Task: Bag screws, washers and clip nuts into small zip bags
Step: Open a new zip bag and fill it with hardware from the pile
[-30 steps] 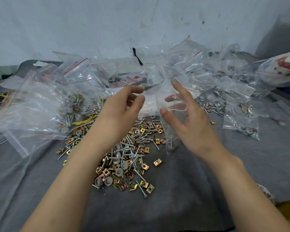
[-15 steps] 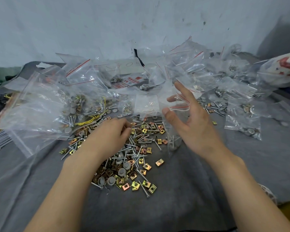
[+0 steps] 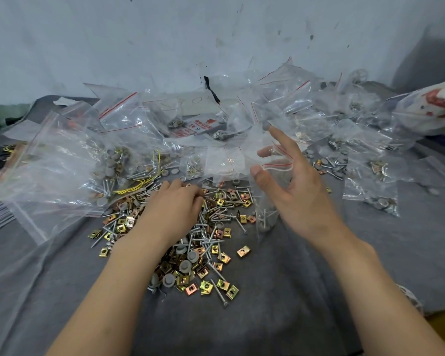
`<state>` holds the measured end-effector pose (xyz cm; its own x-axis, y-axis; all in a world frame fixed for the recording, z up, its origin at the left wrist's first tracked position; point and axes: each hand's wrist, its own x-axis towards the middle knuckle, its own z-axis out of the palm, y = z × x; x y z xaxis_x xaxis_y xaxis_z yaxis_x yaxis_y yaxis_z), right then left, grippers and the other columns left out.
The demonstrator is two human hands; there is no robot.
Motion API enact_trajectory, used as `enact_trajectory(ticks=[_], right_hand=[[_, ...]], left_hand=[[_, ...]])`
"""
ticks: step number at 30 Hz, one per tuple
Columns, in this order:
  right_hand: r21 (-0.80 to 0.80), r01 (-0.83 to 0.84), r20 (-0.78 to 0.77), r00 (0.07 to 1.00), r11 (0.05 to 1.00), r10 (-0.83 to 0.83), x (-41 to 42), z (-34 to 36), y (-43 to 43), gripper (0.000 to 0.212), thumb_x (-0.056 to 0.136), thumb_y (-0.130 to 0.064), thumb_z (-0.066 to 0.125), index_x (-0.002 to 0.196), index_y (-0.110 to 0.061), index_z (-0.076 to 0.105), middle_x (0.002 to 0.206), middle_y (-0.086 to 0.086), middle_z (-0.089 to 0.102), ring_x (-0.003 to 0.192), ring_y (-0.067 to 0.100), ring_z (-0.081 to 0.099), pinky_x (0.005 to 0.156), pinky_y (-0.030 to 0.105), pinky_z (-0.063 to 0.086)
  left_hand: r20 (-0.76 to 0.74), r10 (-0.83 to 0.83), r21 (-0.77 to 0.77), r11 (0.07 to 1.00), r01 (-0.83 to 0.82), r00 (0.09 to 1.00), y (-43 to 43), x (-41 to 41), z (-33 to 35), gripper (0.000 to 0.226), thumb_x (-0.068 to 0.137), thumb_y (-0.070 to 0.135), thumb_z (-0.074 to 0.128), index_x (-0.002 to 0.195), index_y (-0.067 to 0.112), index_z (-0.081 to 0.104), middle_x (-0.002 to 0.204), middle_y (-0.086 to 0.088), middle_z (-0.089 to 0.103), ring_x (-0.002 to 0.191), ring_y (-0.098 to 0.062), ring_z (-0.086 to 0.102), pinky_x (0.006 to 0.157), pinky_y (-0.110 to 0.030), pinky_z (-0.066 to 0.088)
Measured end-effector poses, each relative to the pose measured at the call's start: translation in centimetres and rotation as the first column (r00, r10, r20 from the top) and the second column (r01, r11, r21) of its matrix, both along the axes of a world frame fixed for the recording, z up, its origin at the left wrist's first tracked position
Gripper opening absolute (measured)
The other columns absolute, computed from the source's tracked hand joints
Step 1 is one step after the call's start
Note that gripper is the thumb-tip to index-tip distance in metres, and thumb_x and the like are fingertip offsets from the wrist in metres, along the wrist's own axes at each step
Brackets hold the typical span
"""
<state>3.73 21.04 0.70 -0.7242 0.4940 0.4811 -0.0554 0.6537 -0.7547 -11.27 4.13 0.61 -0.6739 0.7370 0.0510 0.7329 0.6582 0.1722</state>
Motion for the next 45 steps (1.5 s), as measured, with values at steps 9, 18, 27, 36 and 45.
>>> enact_trajectory(ticks=[9,18,27,36,45], right_hand=[[0.004,0.014,-0.005,1.0,1.0,-0.014,0.2,0.1,0.3,0.076,0.088,-0.076,0.049,0.153,-0.043,0.028,0.125,-0.028,0.057,0.131,0.001,0.049,0.108,0.039,0.044],[0.019,0.014,0.004,1.0,1.0,-0.015,0.1,0.0,0.5,0.076,0.088,-0.076,0.049,0.154,-0.043,0.027,0.123,-0.033,0.055,0.126,-0.001,0.051,0.1,0.027,0.043],[0.011,0.01,-0.002,1.0,1.0,-0.01,0.4,0.3,0.2,0.075,0.088,-0.075,0.049,0.153,-0.044,0.027,0.126,-0.029,0.056,0.126,0.0,0.052,0.104,0.032,0.045],[0.007,0.005,-0.007,1.0,1.0,-0.005,0.4,0.2,-0.1,0.073,0.088,-0.077,0.048,0.151,-0.047,0.026,0.126,-0.034,0.053,0.129,-0.001,0.049,0.103,0.025,0.041],[0.011,0.0,0.003,1.0,1.0,0.0,0.7,0.4,-0.5,0.075,0.086,-0.079,0.046,0.151,-0.048,0.025,0.124,-0.034,0.054,0.128,-0.001,0.05,0.105,0.031,0.042]], left_hand=[[0.021,-0.011,-0.079,0.997,0.013,1.0,1.3,-0.2,0.2,0.027,0.103,0.031,0.043,0.125,0.026,0.058,0.13,-0.002,0.054,0.129,-0.027,0.038,0.109,-0.047,0.035],[0.057,0.01,-0.104,0.995,-0.004,0.998,1.4,-0.3,0.4,0.028,0.1,0.032,0.051,0.126,0.023,0.057,0.133,-0.003,0.051,0.131,-0.027,0.035,0.11,-0.047,0.035],[0.074,-0.002,0.084,0.996,-0.004,0.997,0.7,0.0,0.2,0.01,0.097,0.028,0.055,0.105,0.025,0.05,0.115,0.002,0.061,0.117,-0.023,0.046,0.1,-0.044,0.042],[0.173,-0.047,0.312,0.95,-0.009,0.984,-0.1,-0.4,0.0,0.031,0.102,0.027,0.05,0.133,0.024,0.05,0.11,0.002,0.067,0.091,-0.017,0.064,0.08,-0.038,0.055],[0.406,-0.157,0.526,0.846,-0.09,0.9,-0.2,0.0,0.9,0.008,0.099,0.021,0.056,0.106,0.02,0.06,0.099,0.003,0.066,0.091,-0.014,0.062,0.08,-0.026,0.049]])
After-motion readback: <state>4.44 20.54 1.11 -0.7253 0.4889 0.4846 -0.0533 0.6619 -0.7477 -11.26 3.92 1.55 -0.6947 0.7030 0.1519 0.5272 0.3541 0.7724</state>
